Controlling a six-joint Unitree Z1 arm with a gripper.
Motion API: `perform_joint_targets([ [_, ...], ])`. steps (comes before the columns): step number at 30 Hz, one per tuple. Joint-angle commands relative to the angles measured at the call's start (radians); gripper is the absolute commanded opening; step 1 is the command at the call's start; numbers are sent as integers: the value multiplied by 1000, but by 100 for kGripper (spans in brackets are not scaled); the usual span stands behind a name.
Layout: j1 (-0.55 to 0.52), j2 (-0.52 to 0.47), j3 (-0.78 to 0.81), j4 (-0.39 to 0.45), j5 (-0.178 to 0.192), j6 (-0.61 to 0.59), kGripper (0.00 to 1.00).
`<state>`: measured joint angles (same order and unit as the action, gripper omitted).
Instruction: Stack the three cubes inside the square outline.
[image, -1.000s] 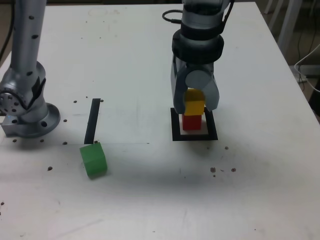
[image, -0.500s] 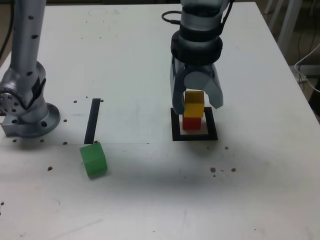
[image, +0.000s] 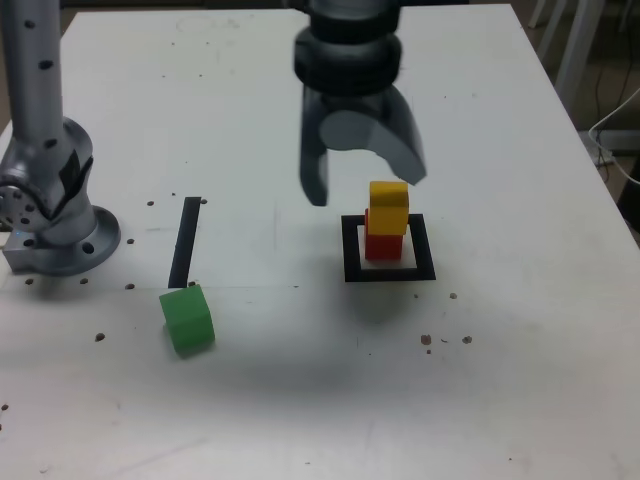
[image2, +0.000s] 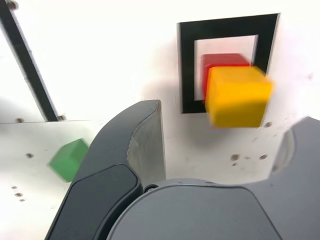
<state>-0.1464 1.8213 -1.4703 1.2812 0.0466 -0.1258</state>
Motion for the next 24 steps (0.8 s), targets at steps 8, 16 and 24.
perform_joint_targets([
  [8, -45, -117, 128, 38, -33, -14, 99],
  [16, -103, -191, 210, 49, -48, -71, 100],
  [24, -194, -219, 295, 36, -100, -183, 100],
])
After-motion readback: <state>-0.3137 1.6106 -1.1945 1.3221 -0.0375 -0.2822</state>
